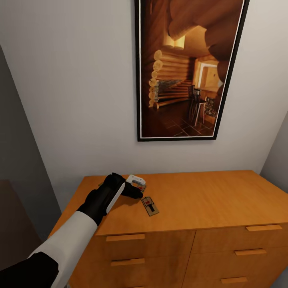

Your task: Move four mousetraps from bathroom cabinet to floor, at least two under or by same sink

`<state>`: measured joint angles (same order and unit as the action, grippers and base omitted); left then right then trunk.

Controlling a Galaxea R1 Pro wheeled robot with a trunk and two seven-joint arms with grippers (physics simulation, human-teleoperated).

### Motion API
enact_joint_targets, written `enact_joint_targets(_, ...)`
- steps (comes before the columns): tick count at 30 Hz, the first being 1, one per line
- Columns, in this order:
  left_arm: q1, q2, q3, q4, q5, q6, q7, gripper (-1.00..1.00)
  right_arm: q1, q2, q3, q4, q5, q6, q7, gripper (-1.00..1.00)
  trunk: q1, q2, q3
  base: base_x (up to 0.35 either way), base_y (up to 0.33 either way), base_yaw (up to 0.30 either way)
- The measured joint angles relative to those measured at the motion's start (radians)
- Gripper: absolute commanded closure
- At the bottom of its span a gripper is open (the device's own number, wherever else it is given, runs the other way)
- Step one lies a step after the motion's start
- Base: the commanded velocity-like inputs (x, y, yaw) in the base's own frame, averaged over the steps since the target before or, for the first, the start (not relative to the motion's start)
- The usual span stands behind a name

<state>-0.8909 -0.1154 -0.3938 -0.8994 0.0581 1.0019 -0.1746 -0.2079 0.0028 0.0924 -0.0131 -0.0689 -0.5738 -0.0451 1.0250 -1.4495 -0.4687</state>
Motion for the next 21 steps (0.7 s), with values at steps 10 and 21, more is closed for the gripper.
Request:
enact_joint_targets(10,0.0,0.0,0.003,-0.023,-0.001,0.003,0.0,1.0,0.0,0.0,0.0,0.0,-0.001,0.0,0.0,1.0,0.0,0.0,0.0,0.0,0.0,0.0)
enact_joint_targets(21,0.0,0.001,0.004,-0.15,0.0,0.007,0.001,1.0,0.0,0.0,0.0,0.0,0.0,0.0,0.0,1.0,0.0,0.0,0.0,0.0,0.0,0.0)
